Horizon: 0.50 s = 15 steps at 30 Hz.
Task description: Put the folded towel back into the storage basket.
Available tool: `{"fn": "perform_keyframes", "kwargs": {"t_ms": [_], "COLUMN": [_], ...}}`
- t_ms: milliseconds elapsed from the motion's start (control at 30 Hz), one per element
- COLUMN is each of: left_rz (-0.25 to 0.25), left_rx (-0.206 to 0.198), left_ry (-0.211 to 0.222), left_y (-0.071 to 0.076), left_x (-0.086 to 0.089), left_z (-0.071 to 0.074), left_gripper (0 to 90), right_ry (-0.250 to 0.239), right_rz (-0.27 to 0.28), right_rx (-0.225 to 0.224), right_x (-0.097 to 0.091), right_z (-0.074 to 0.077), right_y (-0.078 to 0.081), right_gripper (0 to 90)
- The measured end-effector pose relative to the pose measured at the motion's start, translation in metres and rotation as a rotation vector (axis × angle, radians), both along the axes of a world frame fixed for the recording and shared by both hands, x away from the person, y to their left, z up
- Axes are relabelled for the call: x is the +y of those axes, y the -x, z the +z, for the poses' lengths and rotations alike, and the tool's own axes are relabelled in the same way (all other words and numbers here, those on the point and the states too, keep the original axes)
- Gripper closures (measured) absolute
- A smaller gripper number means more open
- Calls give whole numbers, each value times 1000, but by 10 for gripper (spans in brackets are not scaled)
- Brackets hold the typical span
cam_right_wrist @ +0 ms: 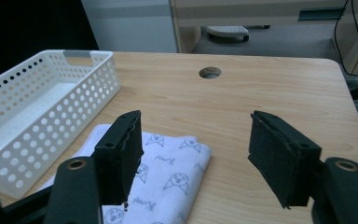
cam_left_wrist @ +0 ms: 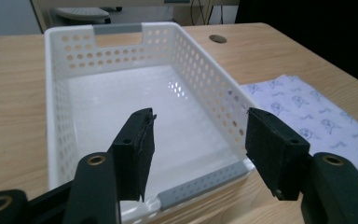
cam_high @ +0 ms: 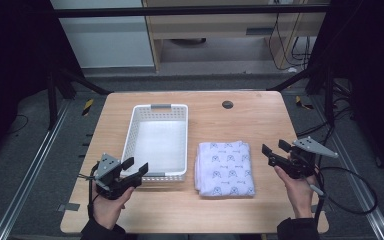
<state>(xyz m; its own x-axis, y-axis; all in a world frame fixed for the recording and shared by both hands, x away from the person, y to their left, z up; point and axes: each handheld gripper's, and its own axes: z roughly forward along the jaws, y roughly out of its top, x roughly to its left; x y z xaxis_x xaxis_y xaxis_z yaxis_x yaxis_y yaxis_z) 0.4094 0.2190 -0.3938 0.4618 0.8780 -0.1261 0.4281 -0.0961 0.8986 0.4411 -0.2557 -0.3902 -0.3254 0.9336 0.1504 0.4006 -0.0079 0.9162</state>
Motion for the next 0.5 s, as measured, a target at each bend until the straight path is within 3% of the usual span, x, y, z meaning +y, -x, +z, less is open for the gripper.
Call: {"fn": "perform_keyframes", "kwargs": {"t_ms": [167, 400, 500], "left_rz": [-30, -73, -92], "left_rx": [-8, -4, -3], "left_ry": [5, 8, -5], "left_y": [-4, -9, -10], "left_x": [-20, -51, -64], "left_z": [7, 8, 7], "left_gripper": [419, 422, 422], "right_ry": [-11, 47, 48], "right_rz": [-3, 16, 7], "right_rx": [-1, 12, 10], "right_x": [7, 23, 26], "right_z": [4, 5, 3], "right_y": [-10, -21, -24], "right_gripper": [288, 240, 230]}}
